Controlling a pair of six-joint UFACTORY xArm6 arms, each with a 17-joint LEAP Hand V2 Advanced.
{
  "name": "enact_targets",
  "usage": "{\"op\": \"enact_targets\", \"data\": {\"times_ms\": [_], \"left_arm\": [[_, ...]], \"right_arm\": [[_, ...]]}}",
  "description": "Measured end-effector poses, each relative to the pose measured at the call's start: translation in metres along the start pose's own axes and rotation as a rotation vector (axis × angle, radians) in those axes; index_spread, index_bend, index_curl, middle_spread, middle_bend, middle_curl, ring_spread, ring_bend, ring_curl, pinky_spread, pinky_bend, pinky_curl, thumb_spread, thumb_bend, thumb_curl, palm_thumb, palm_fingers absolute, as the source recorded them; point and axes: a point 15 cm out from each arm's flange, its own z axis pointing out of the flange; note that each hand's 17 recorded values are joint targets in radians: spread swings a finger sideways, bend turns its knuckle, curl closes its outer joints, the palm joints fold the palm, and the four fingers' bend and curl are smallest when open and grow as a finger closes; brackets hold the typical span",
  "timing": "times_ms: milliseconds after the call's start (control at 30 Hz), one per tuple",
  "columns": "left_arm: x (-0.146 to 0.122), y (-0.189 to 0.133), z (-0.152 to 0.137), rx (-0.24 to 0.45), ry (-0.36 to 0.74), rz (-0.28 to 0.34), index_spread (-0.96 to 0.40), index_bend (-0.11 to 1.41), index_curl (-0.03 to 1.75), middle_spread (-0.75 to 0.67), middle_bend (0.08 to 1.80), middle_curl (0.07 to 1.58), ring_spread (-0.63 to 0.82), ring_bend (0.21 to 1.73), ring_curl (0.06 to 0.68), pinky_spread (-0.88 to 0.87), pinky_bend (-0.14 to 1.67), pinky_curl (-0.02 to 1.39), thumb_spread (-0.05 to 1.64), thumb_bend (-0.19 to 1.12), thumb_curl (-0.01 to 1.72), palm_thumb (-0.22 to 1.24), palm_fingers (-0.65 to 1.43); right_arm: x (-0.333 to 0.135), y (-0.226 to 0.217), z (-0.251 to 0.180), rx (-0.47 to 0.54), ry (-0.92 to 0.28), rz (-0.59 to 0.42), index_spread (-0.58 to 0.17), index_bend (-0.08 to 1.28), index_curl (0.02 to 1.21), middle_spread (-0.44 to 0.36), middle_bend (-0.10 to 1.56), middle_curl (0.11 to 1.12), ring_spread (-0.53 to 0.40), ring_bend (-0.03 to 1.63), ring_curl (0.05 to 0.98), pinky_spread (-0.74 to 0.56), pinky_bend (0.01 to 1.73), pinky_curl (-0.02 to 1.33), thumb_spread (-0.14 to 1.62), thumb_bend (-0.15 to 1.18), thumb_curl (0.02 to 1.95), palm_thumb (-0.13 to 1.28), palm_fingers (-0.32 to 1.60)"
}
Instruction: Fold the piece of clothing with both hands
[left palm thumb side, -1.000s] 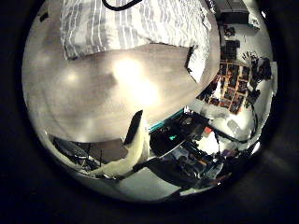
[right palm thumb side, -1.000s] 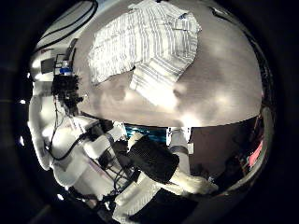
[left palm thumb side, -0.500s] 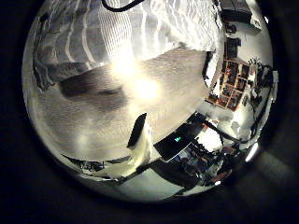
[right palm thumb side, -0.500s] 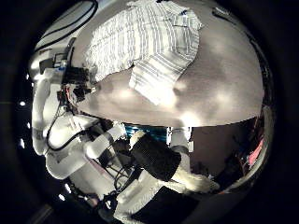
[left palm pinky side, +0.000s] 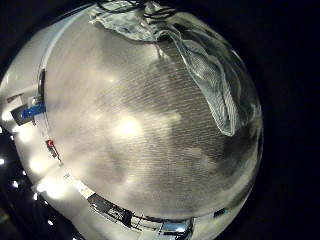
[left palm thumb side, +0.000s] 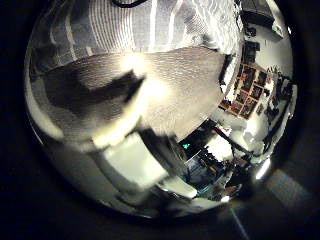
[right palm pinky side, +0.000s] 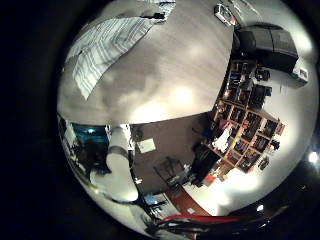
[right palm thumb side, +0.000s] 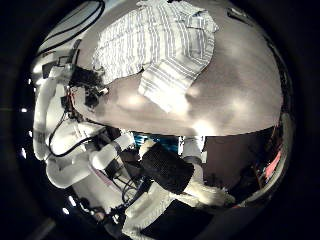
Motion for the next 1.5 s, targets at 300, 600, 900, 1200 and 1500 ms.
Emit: {"op": "enact_targets", "data": {"times_ms": [300, 600, 900, 1200, 1500], "left_arm": [[0.002, 0.001, -0.016, 0.032, -0.009, -0.007, -0.4, 0.35, 0.61, -0.4, 0.85, 0.68, -0.44, 1.1, 0.423, -0.49, 0.71, 0.48, 1.12, 0.0, 0.34, 0.55, 1.21], [0.005, 0.013, -0.045, 0.062, -0.025, -0.005, -0.57, 0.53, 0.84, -0.49, 0.99, 0.81, -0.46, 1.28, 0.513, -0.6, 1.03, 0.63, 1.14, -0.01, 0.39, 0.68, 1.14], [0.004, 0.026, -0.068, 0.077, -0.027, -0.009, -0.65, 0.55, 1.01, -0.51, 1.04, 0.87, -0.44, 1.34, 0.534, -0.61, 1.1, 0.67, 1.14, -0.02, 0.41, 0.69, 1.09], [0.005, 0.033, -0.074, 0.072, -0.023, -0.007, -0.7, 0.5, 1.12, -0.51, 1.04, 0.9, -0.44, 1.35, 0.532, -0.6, 1.12, 0.68, 1.14, -0.02, 0.42, 0.68, 1.09], [0.004, 0.04, -0.085, 0.081, -0.024, -0.008, -0.73, 0.46, 1.19, -0.51, 1.03, 0.91, -0.44, 1.35, 0.527, -0.59, 1.12, 0.68, 1.14, -0.02, 0.43, 0.68, 1.09]], "right_arm": [[0.0, -0.009, 0.011, -0.036, -0.003, -0.013, -0.403, 0.17, 0.3, -0.084, 0.35, 0.37, -0.029, 0.68, 0.19, 0.33, 0.67, 0.12, 1.3, -0.01, 0.23, 0.3, 0.34], [-0.001, -0.036, 0.039, -0.088, -0.003, -0.025, -0.381, 0.14, 0.28, -0.072, 0.33, 0.37, -0.031, 0.69, 0.197, 0.31, 0.69, 0.13, 1.17, -0.03, 0.23, 0.21, 0.26], [-0.016, -0.083, 0.116, -0.091, 0.0, -0.102, -0.323, 0.15, 0.27, -0.038, 0.3, 0.36, -0.008, 0.66, 0.203, 0.3, 0.71, 0.15, 1.08, -0.02, 0.28, 0.27, 0.15], [-0.03, -0.113, 0.166, -0.094, 0.003, -0.14, -0.282, 0.16, 0.29, -0.041, 0.29, 0.37, 0.004, 0.64, 0.208, 0.3, 0.68, 0.15, 1.02, -0.03, 0.3, 0.31, 0.16], [-0.042, -0.118, 0.187, -0.147, 0.007, -0.159, -0.263, 0.16, 0.29, -0.048, 0.31, 0.38, -0.007, 0.65, 0.219, 0.29, 0.64, 0.16, 1.01, -0.02, 0.31, 0.36, 0.21]]}}
